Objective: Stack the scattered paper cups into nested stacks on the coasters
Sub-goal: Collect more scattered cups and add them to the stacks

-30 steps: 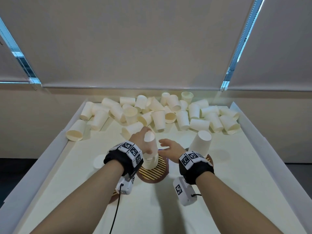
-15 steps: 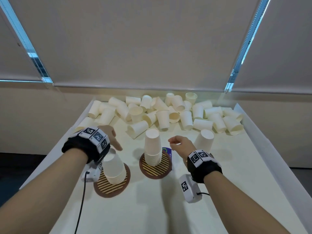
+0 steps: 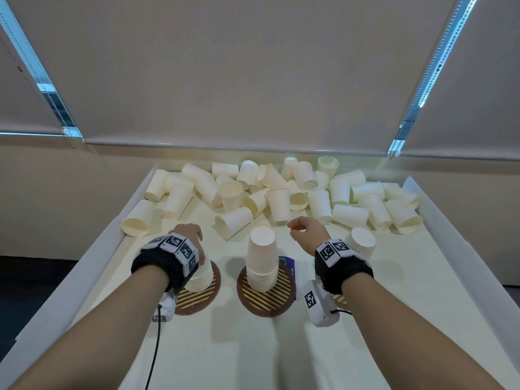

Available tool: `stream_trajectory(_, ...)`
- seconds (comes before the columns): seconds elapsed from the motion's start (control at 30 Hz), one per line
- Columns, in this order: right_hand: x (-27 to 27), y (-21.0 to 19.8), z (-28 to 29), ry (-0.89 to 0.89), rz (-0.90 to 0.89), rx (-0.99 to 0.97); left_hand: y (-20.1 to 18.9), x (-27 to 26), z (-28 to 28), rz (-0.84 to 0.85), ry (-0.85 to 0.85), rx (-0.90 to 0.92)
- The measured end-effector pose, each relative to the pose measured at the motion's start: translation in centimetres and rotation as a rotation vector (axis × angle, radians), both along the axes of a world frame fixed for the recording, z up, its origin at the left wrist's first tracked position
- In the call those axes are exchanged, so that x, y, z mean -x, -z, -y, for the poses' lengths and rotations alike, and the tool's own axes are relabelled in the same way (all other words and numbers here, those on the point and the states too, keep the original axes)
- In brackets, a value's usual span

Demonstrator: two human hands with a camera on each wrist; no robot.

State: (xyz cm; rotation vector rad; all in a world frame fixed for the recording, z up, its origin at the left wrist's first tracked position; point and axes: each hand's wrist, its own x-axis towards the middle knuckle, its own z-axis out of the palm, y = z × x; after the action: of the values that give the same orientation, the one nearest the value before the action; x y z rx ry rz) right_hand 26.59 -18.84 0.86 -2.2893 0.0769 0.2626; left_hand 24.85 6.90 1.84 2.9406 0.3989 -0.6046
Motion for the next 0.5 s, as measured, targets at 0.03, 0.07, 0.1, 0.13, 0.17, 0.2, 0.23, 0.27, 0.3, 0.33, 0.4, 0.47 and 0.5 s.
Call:
stream_trajectory(0.03,-0.7,0.0,0.0,-0.002,-0.006,0.019,-0.1,-0.5,0.4,-0.011,0.011,-0.027)
stream_trajectory(0.07,-1.5,0.0,0.0,-0.003,-0.013,0.043,-0.3,-1.2,0.9,0.012,0.025,-0.042)
stream_trajectory(0.1,-2.4,-0.1,0.0,-0.003,-0.015,0.069,-0.4,-1.9,1.5,0.057,0.034,-0.034)
stream_trajectory(0.13,-3.2,-0.1,-0.1,-0.001,-0.010,0.097,-0.7,-2.7,2.2,0.117,0.044,-0.001)
stream_trajectory(0.17,-4.1,-0.2,-0.2,0.005,0.002,0.123,-0.9,-3.6,3.2,0.179,0.035,0.053)
stream_trajectory(0.2,-4.9,-0.2,-0.4,0.013,0.017,0.144,-0.7,-4.6,4.0,0.230,0.020,0.093)
stream_trajectory(0.23,-5.8,-0.2,-0.6,0.014,0.031,0.160,-0.3,-5.7,4.9,0.256,0.003,0.107)
stream_trajectory(0.27,-6.7,0.0,-0.8,0.006,0.044,0.177,0.1,-6.4,5.3,0.251,-0.025,0.109)
stream_trajectory(0.3,-7.6,0.1,-1.1,-0.015,0.056,0.202,1.1,-7.2,5.9,0.239,-0.060,0.101)
stream_trajectory(0.33,-8.4,0.3,-1.4,-0.046,0.059,0.240,2.3,-8.1,6.3,0.236,-0.107,0.109)
stream_trajectory(0.4,-10.0,0.6,-2.0,-0.126,0.054,0.349,3.0,-8.5,6.5,0.178,-0.183,0.081)
stream_trajectory(0.47,-11.4,1.0,-2.6,-0.203,0.067,0.463,3.4,-9.1,7.0,0.215,-0.246,0.007)
stream_trajectory(0.5,-12.0,1.1,-2.9,-0.227,0.077,0.516,5.3,-10.3,7.2,0.250,-0.184,-0.020)
